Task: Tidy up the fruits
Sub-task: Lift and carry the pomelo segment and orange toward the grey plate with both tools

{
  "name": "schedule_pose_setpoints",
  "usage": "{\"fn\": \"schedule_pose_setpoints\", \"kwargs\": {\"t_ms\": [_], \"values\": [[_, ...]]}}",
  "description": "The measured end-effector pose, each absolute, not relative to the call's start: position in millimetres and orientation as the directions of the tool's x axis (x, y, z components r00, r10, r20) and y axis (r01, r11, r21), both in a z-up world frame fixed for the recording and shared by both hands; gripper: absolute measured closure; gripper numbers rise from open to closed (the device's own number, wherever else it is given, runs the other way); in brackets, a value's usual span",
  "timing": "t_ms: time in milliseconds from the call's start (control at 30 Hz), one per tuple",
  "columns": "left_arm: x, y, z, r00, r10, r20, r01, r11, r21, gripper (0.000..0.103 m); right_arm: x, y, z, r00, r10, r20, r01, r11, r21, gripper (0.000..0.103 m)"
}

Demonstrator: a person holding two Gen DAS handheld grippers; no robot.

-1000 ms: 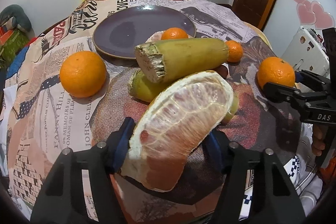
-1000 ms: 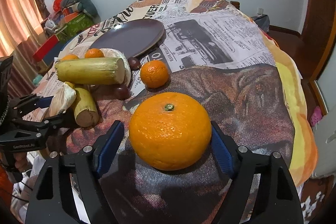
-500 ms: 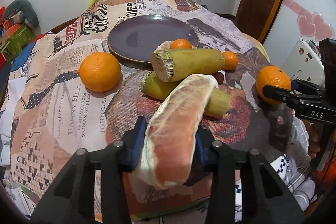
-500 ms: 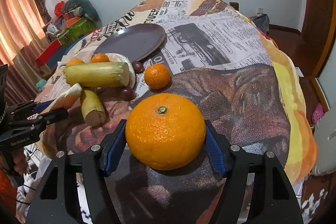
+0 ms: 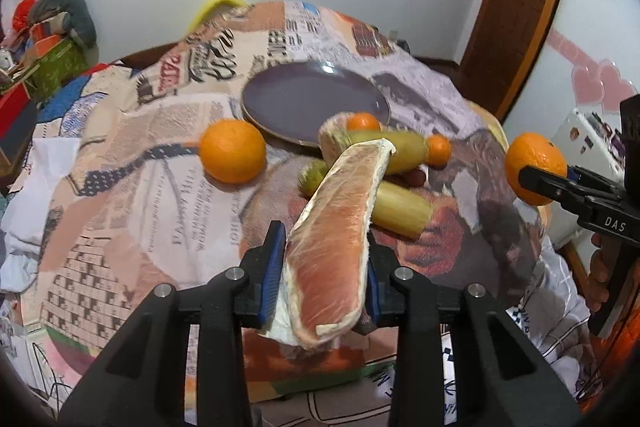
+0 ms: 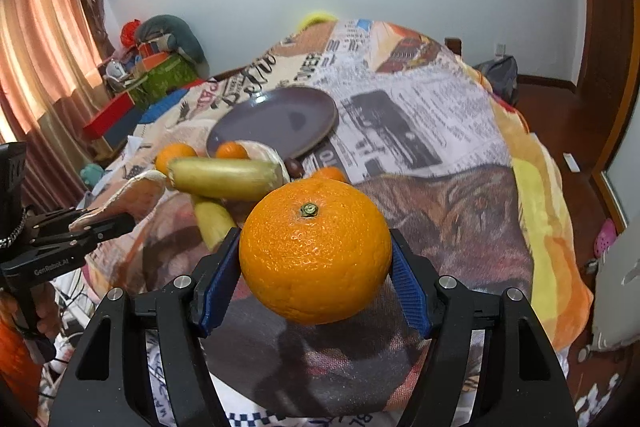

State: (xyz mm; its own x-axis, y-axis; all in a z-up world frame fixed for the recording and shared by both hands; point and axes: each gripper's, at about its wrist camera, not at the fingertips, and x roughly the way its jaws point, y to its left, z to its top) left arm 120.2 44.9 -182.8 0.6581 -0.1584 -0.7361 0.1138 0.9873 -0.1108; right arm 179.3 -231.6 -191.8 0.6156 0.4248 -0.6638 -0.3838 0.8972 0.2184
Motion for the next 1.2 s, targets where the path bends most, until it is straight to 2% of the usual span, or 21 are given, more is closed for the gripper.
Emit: {"fn": "schedule_pose_setpoints", "kwargs": {"t_ms": [633, 1200], "values": [[156, 69, -120, 0.807, -0.115, -0.579, 0.055, 0.991, -0.119, 0.069, 212, -210, -142, 0.715, 0.459, -0.528, -0.443, 0.881, 0.166, 0.036], [244, 78, -131, 0.812, -0.101, -0.575, 0.030, 0.991, -0.131, 0.069, 278, -170, -142, 0.722, 0.466, -0.512, -0.478, 0.870, 0.119, 0.036]]}}
